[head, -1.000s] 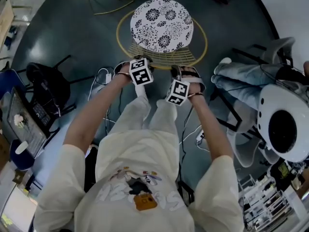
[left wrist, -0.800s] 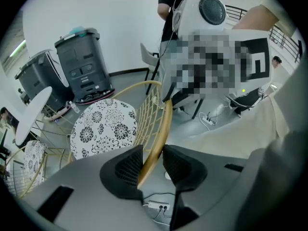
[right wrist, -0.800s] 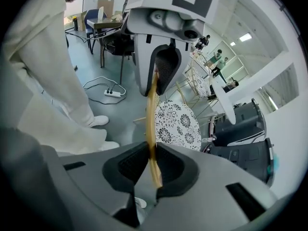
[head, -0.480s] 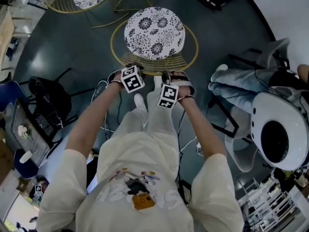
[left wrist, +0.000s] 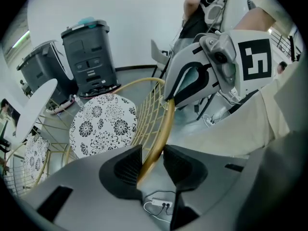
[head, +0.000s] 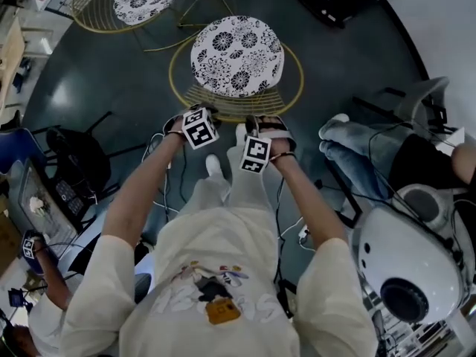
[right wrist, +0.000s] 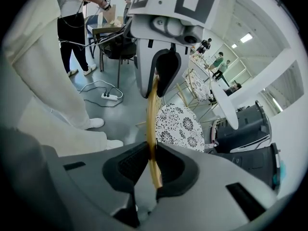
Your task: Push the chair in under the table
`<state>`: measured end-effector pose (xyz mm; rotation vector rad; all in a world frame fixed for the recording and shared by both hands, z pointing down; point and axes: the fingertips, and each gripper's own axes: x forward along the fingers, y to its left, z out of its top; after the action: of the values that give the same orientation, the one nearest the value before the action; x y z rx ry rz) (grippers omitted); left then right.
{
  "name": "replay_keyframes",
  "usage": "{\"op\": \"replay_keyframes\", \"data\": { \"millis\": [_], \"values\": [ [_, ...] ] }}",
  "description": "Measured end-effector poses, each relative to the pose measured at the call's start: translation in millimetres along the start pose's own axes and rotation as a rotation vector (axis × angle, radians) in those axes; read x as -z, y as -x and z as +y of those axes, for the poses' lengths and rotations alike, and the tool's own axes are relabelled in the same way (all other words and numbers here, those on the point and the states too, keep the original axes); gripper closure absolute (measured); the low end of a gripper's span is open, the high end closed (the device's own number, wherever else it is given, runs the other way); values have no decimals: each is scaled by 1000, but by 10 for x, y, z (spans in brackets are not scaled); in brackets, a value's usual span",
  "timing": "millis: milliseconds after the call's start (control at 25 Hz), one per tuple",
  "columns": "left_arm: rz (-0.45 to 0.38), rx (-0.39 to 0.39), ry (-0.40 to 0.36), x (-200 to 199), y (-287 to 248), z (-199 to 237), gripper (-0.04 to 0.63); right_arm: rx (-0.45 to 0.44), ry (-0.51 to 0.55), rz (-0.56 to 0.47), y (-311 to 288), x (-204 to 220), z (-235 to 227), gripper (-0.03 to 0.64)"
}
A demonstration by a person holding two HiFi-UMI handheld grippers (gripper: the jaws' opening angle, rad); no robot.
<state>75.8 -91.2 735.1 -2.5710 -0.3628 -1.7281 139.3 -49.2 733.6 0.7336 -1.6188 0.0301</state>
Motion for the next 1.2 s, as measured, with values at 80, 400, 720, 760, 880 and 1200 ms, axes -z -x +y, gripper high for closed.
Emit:
{"op": "replay_keyframes", "data": {
  "millis": [80,400,720,760,880,1200],
  "values": [
    [-3,-6,9,-26,2,110,465,0,3,-3,-47,-3,-109,557],
    [-2,-30,32,-203,-31,574,465,7,7,-5,-256,65,-589,557],
    [6,-82,61,-195,105,1193,462,36,-39,27,-483,-149,-1127,555],
    [1,-73,46,-208,109,1207,463,30,-19,30,-488,-140,-1149,555],
    [-33,-80,16,-264,96,1253,462,27,26,20,-511,-96,-1224,555],
    [-84,-189,77,-261,77,1183,462,89,-47,1,-331,-55,-1123,545]
  ]
}}
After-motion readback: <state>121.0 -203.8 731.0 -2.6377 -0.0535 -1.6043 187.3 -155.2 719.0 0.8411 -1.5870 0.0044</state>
